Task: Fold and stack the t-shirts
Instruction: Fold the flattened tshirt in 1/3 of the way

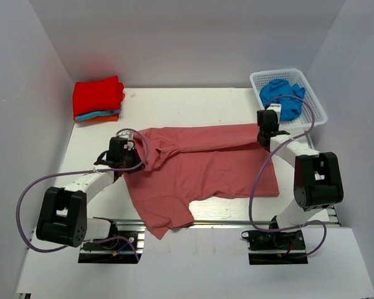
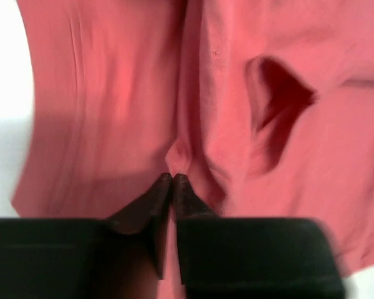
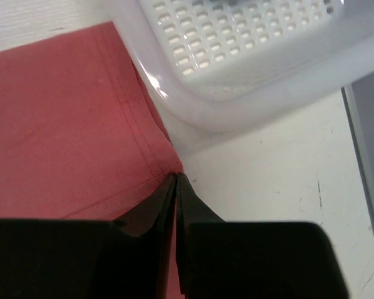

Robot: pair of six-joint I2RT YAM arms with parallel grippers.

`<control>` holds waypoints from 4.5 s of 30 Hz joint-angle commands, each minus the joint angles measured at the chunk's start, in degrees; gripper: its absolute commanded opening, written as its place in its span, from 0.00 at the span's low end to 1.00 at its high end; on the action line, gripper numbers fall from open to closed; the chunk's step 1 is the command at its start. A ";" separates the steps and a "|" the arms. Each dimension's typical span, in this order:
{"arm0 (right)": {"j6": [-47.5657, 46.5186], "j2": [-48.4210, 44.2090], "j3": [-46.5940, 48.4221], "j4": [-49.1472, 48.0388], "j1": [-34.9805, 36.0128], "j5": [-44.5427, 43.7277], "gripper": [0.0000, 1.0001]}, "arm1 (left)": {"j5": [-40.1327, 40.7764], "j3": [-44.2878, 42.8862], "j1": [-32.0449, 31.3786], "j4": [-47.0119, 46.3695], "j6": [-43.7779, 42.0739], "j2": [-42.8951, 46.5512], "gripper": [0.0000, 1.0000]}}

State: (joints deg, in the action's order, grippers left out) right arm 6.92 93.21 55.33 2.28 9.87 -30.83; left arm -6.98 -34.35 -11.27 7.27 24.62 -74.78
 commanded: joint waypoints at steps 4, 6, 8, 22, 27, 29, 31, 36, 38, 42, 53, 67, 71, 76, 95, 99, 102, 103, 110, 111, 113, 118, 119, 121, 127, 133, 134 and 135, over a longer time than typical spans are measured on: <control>7.14 -3.38 -1.19 6.59 -0.29 -4.67 0.27 | -3.82 3.58 -0.33 8.64 0.77 5.87 0.42; 7.93 -3.91 -0.93 8.69 -0.29 -5.21 0.40 | -9.24 5.17 -0.33 6.89 0.78 7.54 0.56; 8.02 -4.61 0.03 10.71 -0.03 -5.03 0.67 | -9.37 3.69 -0.86 8.54 0.78 8.16 0.77; 0.65 -12.89 3.37 8.35 11.65 37.59 0.90 | 5.49 -18.63 1.25 7.85 4.83 -3.77 0.93; -1.46 -2.18 11.45 8.88 24.02 40.76 0.90 | 5.49 -25.06 1.86 12.23 4.21 -15.90 0.70; -2.34 2.91 16.55 10.81 27.55 37.71 0.88 | 5.49 -25.07 1.86 12.24 3.60 -16.44 0.63; -2.70 5.48 21.80 12.03 30.29 36.55 0.87 | 6.01 -23.67 1.86 11.55 3.59 -15.58 0.60; -0.77 12.69 27.71 10.90 35.38 37.16 0.86 | 5.40 -20.68 1.86 8.03 3.07 -13.90 0.61; 0.02 14.54 29.47 10.64 36.88 36.72 0.84 | 4.79 -20.67 1.86 7.23 3.06 -15.38 0.61; 1.25 20.41 33.69 11.51 40.13 32.59 0.80 | 3.12 -22.43 1.86 6.44 1.93 -19.51 0.54; 4.41 30.35 41.87 10.55 44.01 24.16 0.45 | 1.45 -22.60 2.39 5.21 1.31 -20.75 0.00; 4.95 30.98 39.07 8.88 44.18 18.52 0.32 | 2.59 -21.46 4.06 5.21 0.25 -18.12 0.00; 0.21 29.67 37.05 7.83 45.14 22.04 0.43 | 2.59 -21.46 4.68 5.83 0.25 -18.12 0.00; -0.33 31.06 38.09 9.40 45.50 20.37 0.38 | 1.98 -20.94 5.29 5.83 0.25 -18.12 0.00; 4.60 14.82 30.37 15.03 45.24 18.61 0.00 | -3.04 -20.94 5.82 4.69 -0.80 -18.64 0.00; 5.12 13.40 27.91 16.08 45.15 18.35 0.00 | -0.67 -21.46 5.82 6.87 -0.80 -17.59 0.00; 5.65 13.05 26.32 16.09 44.89 17.91 0.00 | 0.13 -21.46 5.82 7.50 -1.33 -17.59 0.00; 5.65 13.05 25.71 16.09 44.80 18.08 0.00 | 0.13 -21.46 5.82 8.28 -1.33 -17.59 0.00; 6.09 13.40 19.74 16.00 43.92 13.87 0.33 | -0.74 -21.47 5.82 11.19 -2.82 -20.31 0.03; 5.66 13.40 19.03 15.91 43.83 15.61 0.44 | -1.80 -21.46 5.82 10.49 -3.70 -20.31 0.09; 4.07 12.26 17.45 15.82 44.18 17.46 0.63 | -3.82 -20.94 5.82 9.70 -4.23 -20.31 0.25; 4.07 7.52 14.80 14.41 44.01 20.90 0.71 | -2.25 -23.39 5.82 11.53 -4.23 -19.00 0.41; 3.55 6.73 14.89 14.33 44.01 20.64 0.72 | -1.55 -23.92 5.82 12.76 -4.23 -18.47 0.51; 2.84 5.76 16.65 14.68 44.01 21.16 0.78 | -0.76 -24.54 5.82 13.82 -4.23 -16.99 0.75; 5.82 5.40 22.09 13.11 43.05 18.18 0.90 | 12.40 -28.92 5.82 24.54 2.79 -13.02 1.00; 2.84 14.97 31.82 10.98 42.87 29.23 0.40 | 0.16 -29.55 4.76 14.99 0.08 -10.47 1.00; 2.58 15.94 32.47 10.90 42.95 33.95 0.40 | -2.48 -29.55 4.76 13.14 0.08 -10.99 1.00; 3.71 18.56 32.99 11.16 42.78 34.60 0.38 | -7.64 -29.55 4.76 11.21 -1.66 -11.69 1.00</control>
State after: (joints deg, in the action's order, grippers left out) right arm 10.81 107.39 85.47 14.33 52.60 -4.08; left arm -3.92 -62.74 -6.13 24.58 25.08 -87.05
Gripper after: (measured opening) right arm 0.388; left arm 0.991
